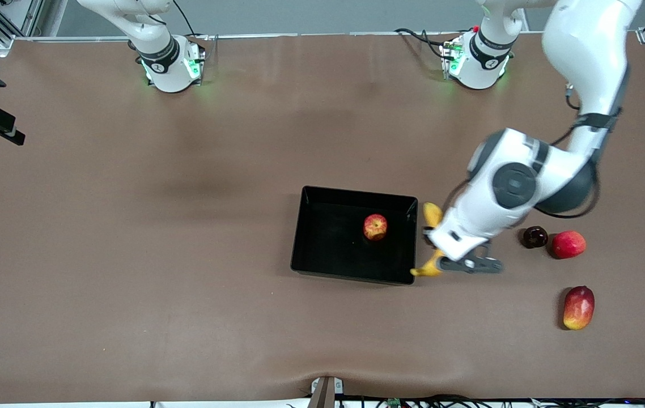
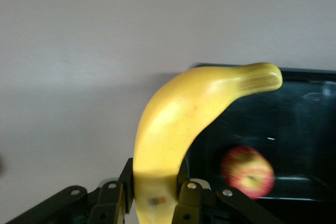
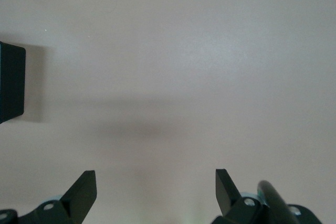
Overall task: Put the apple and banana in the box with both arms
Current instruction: 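Carry the banana into the black box and open the left gripper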
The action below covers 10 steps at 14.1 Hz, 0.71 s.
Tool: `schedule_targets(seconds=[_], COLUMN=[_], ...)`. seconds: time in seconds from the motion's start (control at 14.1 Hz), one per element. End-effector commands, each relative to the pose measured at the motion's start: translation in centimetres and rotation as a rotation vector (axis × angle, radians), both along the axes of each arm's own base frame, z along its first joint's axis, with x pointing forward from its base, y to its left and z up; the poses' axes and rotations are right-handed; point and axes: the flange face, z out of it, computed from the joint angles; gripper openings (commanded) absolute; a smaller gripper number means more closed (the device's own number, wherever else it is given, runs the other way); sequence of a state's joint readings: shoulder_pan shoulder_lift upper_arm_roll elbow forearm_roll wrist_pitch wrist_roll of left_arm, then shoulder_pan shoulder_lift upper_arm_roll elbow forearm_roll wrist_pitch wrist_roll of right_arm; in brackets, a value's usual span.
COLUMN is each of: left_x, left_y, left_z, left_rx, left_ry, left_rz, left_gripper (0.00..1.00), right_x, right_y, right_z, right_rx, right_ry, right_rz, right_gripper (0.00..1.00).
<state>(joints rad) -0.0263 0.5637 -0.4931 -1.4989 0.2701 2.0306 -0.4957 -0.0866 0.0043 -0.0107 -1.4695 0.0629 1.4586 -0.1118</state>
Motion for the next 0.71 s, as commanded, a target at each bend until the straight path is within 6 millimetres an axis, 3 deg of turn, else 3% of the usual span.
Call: schedule_targets(seconds=[0.0,0.14,0.21,0.43,0.64], left_x=[-1.5,-3.1,-3.6,-4.6,-4.9], left_y=[-7.5,-12.9,-14.6,-17.3,-18.6], left_z=[-0.5,-2.2,-2.9,-6.1,-9.5], left_rx=[-0.037,-0.056,-0.063,-0.045,-0.060], left_ry=[0.014,0.019,0.014,-0.011,-0.026], left_rz=[0.023,0.046,0.061,0.048,0.061], left_gripper=[0.00,0.00,0.00,0.00,0.00], right_x=[0.0,0.1,0.1,0.0,0.0], right_y=[0.0,0.0,0.0,0.1,0.0], right_z=[0.4,0.3,0.3,0.5,0.4], right_rx=[0.017,0.017,0.017,0.033,0.038], right_ry=[-0.002,-0.001,-0.001,-0.007,-0.005], right_rz=[0.012,0.012,0.012,0.013,0.010], right_gripper=[1.00,1.00,1.00,1.00,1.00])
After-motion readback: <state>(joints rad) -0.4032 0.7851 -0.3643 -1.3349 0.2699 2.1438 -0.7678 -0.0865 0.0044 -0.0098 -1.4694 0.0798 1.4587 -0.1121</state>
